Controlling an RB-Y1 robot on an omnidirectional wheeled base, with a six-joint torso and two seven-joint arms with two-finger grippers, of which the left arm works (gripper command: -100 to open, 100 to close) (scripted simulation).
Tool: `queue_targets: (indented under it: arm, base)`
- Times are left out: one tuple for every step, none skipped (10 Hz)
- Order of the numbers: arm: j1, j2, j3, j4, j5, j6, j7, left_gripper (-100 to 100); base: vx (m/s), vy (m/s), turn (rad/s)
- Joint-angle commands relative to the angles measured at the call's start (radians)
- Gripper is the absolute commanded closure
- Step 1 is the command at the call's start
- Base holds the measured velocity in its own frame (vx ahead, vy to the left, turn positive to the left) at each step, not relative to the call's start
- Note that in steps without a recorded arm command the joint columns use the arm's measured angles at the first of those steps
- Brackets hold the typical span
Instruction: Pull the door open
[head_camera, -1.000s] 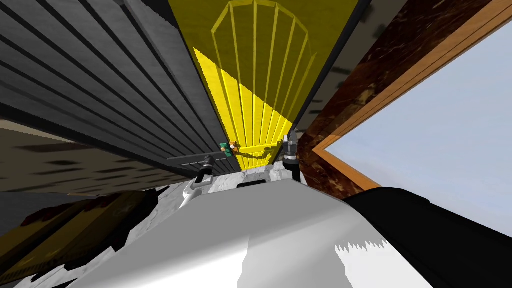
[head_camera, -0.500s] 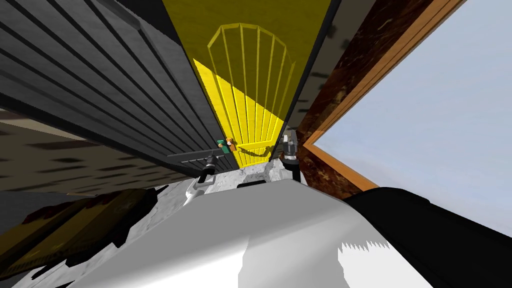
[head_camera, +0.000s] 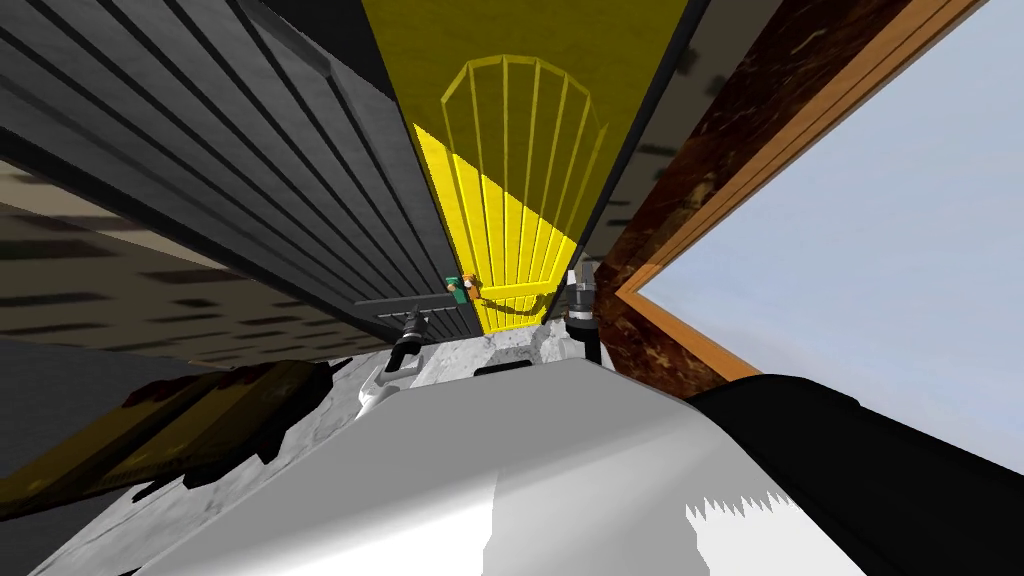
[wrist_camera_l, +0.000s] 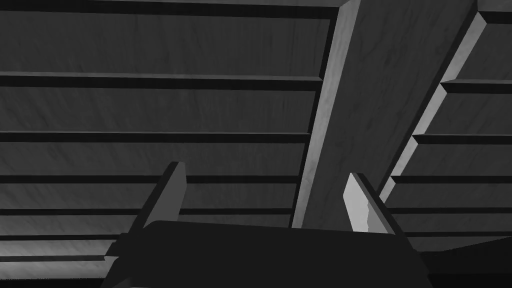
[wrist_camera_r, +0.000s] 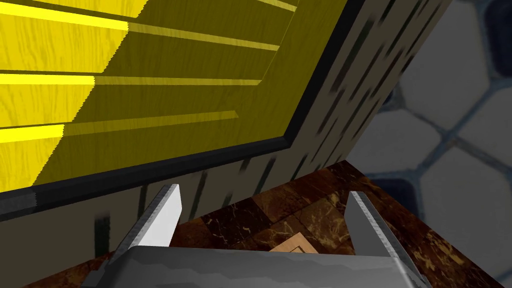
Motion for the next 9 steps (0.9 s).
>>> queue_targets:
  arm:
    - [0.004, 0.011, 0.018, 0.028, 0.003, -0.014, -0.001, -100]
    - [0.000, 0.008, 0.018, 0.029, 0.003, -0.014, -0.002, -100]
    - [-0.007, 0.004, 0.014, 0.029, 0.002, -0.015, -0.004, -100]
    - [-0.016, -0.002, 0.007, 0.028, 0.001, -0.016, -0.005, -100]
    - [-0.029, -0.011, -0.003, 0.024, -0.001, -0.018, -0.006, -100]
    - [-0.039, -0.019, -0.013, 0.020, -0.003, -0.020, -0.006, -100]
    - [-0.055, -0.031, -0.029, 0.013, -0.006, -0.022, -0.006, -100]
    - [-0.040, -0.023, -0.019, -0.008, -0.004, -0.005, -0.005, -100]
    - [-0.040, -0.023, -0.019, -0.008, -0.004, -0.005, -0.005, 100]
  base:
    - [0.115, 0.076, 0.059]
    - [0.180, 0.040, -0.005]
    - [0.194, 0.000, -0.073]
    - [0.211, 0.003, -0.108]
    - [0.217, -0.028, -0.146]
    - [0.215, -0.056, -0.134]
    - [0.225, -0.093, -0.198]
    - [0.104, -0.043, -0.041]
    - [-0.013, 0.005, 0.041]
